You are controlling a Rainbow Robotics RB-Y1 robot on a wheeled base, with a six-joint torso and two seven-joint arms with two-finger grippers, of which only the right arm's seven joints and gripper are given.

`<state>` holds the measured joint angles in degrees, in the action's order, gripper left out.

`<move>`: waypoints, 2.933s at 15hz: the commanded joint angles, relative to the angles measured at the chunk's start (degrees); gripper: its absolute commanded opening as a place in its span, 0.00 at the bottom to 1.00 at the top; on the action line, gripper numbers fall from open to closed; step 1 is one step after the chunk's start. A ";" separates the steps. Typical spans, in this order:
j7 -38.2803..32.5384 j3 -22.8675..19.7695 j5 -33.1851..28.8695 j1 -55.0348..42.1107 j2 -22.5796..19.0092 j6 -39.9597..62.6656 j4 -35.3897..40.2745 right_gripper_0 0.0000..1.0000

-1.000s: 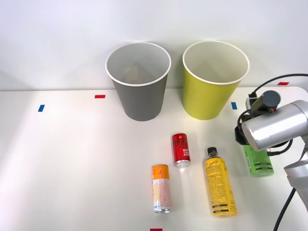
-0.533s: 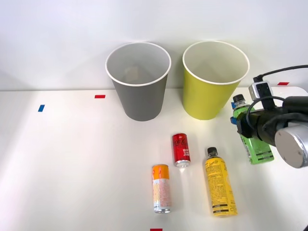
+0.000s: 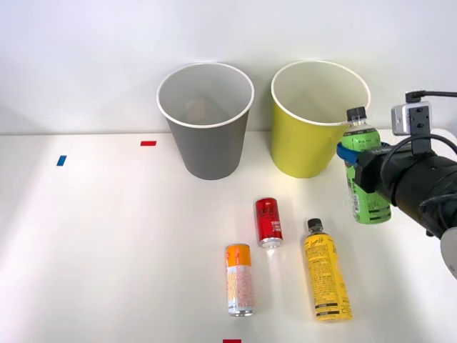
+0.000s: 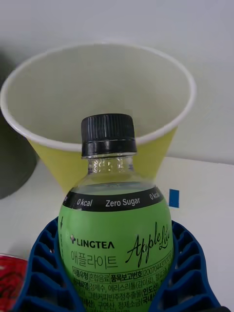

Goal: Put cans in the gray bin, plastic bottles in the light green bin

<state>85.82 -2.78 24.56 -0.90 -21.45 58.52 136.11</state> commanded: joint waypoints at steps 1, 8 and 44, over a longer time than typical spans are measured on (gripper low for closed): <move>1.37 -1.96 6.29 0.64 1.15 -5.96 1.62 0.00; 2.42 -4.42 12.36 11.36 6.07 -10.71 -1.98 0.00; 7.08 3.75 5.32 19.54 7.91 -58.70 -36.17 1.00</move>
<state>93.16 1.09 29.73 20.26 -13.51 0.20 98.44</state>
